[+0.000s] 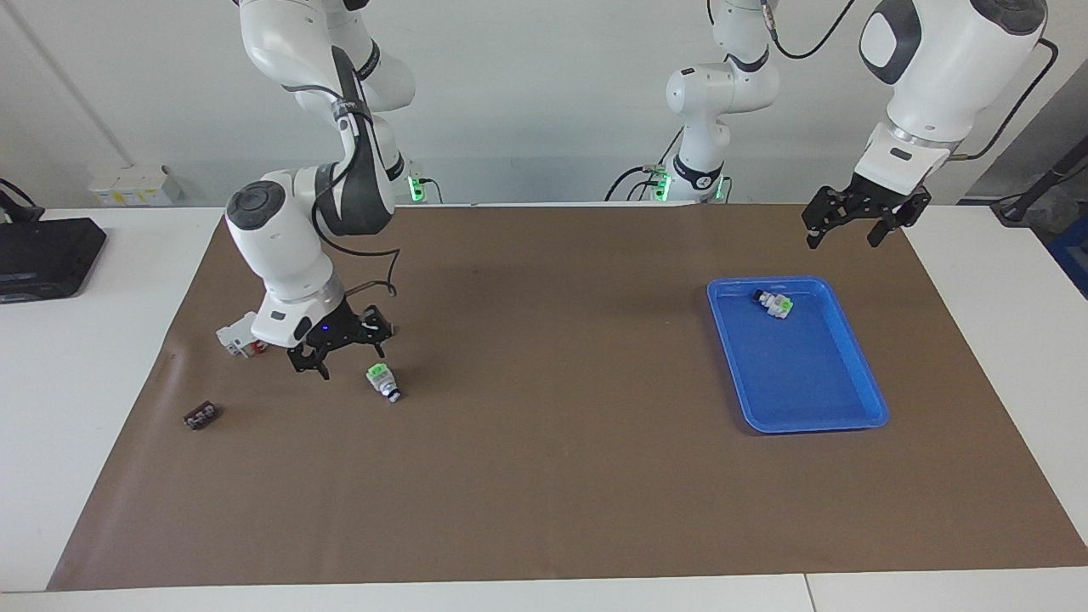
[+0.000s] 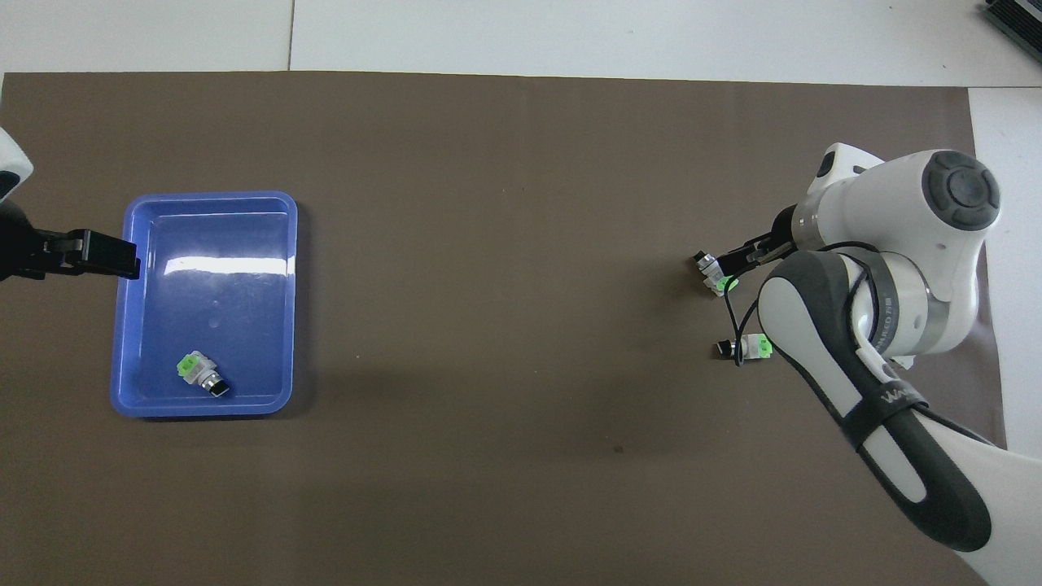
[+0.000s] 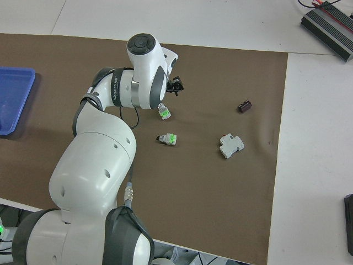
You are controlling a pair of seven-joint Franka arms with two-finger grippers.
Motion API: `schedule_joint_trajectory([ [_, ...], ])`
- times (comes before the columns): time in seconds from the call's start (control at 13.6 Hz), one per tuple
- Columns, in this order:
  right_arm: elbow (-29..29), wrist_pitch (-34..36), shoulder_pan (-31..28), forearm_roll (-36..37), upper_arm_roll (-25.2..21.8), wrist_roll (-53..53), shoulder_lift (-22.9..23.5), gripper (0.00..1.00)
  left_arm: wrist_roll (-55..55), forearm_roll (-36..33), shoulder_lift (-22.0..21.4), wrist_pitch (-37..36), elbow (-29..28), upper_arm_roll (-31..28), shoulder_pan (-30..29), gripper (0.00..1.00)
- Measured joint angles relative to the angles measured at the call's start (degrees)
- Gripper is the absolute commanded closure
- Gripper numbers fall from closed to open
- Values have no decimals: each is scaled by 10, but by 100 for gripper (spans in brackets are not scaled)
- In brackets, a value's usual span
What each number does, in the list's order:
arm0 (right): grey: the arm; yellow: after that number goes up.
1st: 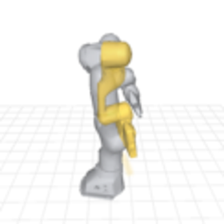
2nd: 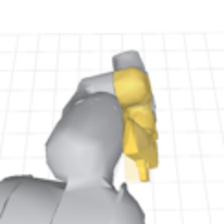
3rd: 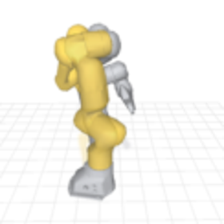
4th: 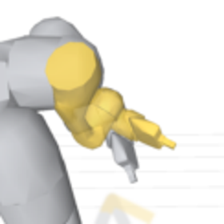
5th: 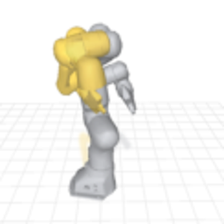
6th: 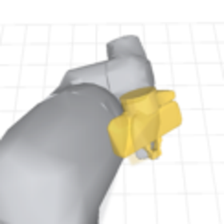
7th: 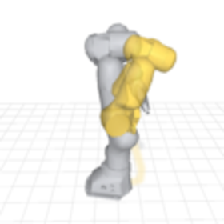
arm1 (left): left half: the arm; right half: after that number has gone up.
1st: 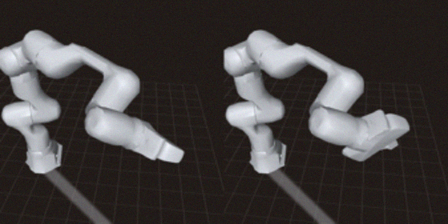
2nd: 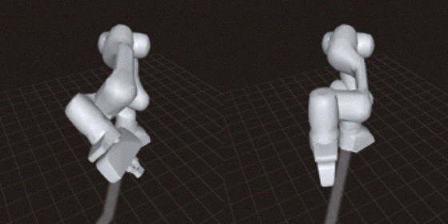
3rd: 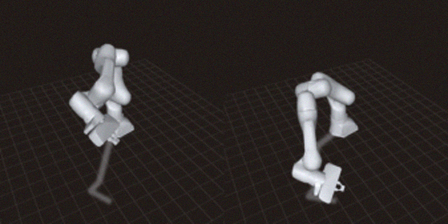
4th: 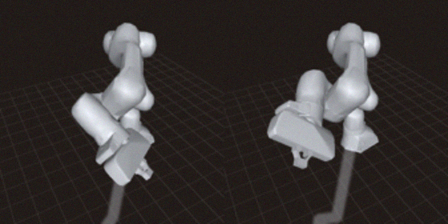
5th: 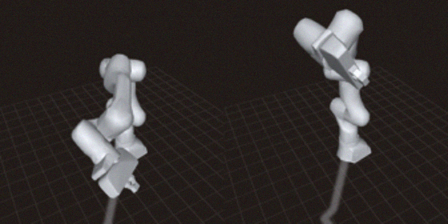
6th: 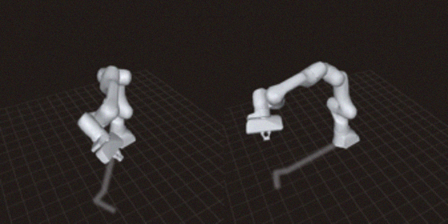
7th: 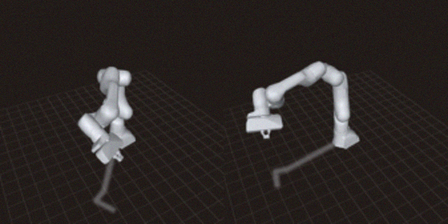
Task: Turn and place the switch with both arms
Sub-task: 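Reach the right gripper down and grasp the green-and-black switch, then lift the switch with the right gripper while the left gripper reaches forward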
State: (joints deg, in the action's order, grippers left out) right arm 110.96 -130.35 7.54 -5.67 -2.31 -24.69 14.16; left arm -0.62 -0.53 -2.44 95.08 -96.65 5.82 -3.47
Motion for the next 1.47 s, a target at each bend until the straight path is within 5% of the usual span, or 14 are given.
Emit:
schedule_joint_trajectory([
  [0.74, 69, -91, 0, -71, 0, -197, 38, 3, 0, 0, 0, 16, -6, 0, -14, 0],
  [0.81, 75, -98, 4, -72, 1, -198, 38, 11, 0, 0, -1, 17, -7, 0, -14, 0],
  [0.88, 79, -104, 7, -72, 2, -198, 38, 32, 0, 0, -1, 17, -7, 1, -14, 0],
  [1.03, 83, -106, 9, -72, 2, -216, 38, 100, 0, 0, -1, 17, -8, 2, -14, 0],
  [1.47, 65, -96, 12, -75, 1, -374, 34, 100, 0, 1, -4, 24, -13, 5, -12, 1],
])
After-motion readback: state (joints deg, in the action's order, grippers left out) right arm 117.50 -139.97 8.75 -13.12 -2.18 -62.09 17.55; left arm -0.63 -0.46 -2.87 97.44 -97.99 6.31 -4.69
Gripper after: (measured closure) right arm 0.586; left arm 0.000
